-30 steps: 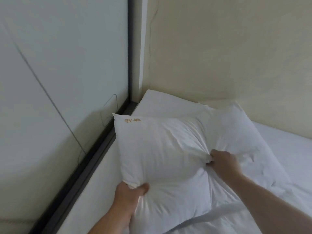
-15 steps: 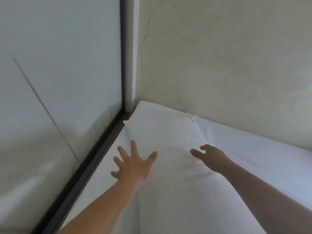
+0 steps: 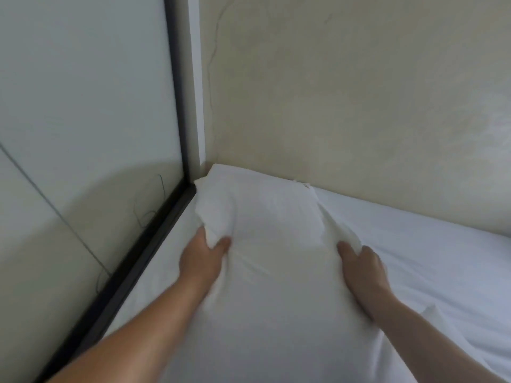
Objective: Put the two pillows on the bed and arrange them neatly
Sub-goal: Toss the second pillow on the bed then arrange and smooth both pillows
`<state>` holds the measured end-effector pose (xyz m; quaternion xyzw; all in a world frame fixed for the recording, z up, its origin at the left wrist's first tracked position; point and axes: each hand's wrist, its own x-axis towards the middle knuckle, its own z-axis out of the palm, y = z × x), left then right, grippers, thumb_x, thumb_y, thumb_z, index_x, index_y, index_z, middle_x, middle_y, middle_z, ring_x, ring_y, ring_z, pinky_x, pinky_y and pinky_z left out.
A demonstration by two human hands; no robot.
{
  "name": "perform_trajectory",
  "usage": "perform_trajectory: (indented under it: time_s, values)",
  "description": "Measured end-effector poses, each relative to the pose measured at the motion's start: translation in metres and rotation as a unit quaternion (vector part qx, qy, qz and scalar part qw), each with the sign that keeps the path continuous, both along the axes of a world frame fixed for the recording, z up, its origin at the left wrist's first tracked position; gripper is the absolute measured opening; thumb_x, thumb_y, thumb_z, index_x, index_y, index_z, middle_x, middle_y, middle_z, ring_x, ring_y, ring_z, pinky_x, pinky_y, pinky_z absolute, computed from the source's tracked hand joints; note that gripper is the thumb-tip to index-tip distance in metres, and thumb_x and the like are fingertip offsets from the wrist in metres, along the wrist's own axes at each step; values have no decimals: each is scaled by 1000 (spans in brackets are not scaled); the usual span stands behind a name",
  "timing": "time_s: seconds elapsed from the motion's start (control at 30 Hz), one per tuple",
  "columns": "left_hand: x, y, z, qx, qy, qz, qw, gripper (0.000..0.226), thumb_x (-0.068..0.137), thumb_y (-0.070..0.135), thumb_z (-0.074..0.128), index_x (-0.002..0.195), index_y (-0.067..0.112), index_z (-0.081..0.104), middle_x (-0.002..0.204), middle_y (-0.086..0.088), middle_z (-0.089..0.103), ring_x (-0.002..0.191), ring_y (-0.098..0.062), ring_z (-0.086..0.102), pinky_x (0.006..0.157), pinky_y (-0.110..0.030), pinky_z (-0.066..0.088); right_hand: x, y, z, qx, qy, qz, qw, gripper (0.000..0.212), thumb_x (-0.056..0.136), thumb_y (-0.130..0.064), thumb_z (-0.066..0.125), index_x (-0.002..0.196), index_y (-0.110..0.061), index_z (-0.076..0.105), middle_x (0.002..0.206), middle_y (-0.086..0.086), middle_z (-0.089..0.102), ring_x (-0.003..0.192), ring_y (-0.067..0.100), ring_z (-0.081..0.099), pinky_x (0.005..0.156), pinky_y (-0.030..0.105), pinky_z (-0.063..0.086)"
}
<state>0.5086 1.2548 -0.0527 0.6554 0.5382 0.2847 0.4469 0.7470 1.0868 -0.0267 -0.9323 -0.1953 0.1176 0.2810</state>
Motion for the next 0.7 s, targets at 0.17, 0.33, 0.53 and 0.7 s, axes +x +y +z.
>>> perform_trajectory:
  time_s: [0.17, 0.33, 0.53, 0.7]
  values:
    - [-36, 50, -21, -87, 213, -80, 970, 91, 79, 70, 45, 148, 39, -5, 156, -12, 24, 137, -36, 34, 110, -54, 29, -48, 0, -42, -96, 150, 9, 984, 70, 84, -65, 43, 125, -8, 38, 132, 23, 48, 122, 39, 46, 96, 43, 36]
    - [-97, -2, -76, -232, 256, -43, 937, 141, 35, 102, 39, 149, 35, -10, 158, -14, 18, 141, -37, 26, 114, -56, 21, -73, -34, -77, -49, 404, -74, 911, 93, 74, -74, 54, 137, -13, 26, 135, 16, 46, 115, 38, 51, 90, 46, 42]
    - [-100, -20, -68, -181, 264, -19, 947, 112, 55, 89, 46, 138, 17, 28, 127, -14, 56, 99, -30, 56, 83, -41, 42, -63, 22, -65, 42, 213, 19, 976, 37, 89, -40, 51, 113, -13, 50, 123, 18, 58, 109, 35, 54, 83, 33, 38]
    - [-117, -47, -65, -129, 300, -36, 944, 84, 66, 82, 50, 123, 21, 34, 122, -10, 58, 105, -30, 58, 79, -41, 40, -60, -5, -81, -34, 197, 32, 979, 24, 94, -33, 45, 100, -10, 48, 117, 22, 59, 106, 37, 54, 82, 38, 40]
